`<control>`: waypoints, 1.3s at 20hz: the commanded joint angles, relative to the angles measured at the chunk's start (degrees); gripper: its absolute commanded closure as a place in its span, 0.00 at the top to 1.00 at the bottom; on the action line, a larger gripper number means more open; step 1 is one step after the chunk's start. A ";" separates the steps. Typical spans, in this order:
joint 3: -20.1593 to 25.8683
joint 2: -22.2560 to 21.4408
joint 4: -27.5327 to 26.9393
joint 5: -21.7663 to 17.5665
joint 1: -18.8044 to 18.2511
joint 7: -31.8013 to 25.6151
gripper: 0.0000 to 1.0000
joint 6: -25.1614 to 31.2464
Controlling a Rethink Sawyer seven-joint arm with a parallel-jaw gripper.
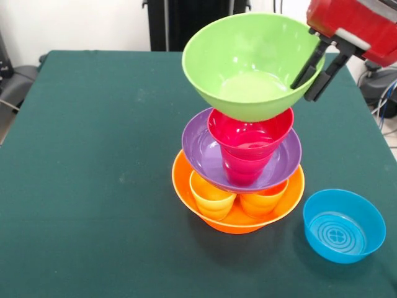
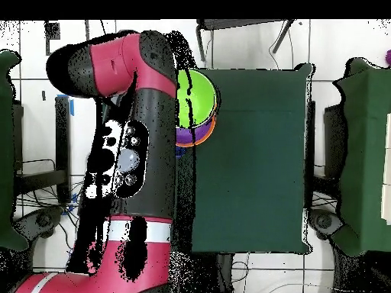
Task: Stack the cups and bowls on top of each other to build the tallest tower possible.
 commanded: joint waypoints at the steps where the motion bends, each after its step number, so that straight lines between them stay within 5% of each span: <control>1: 0.43 -0.92 7.29 0.48 2.41 12.33 0.00 0.68; 26: -3.91 2.98 5.29 0.16 3.67 15.85 0.00 -5.60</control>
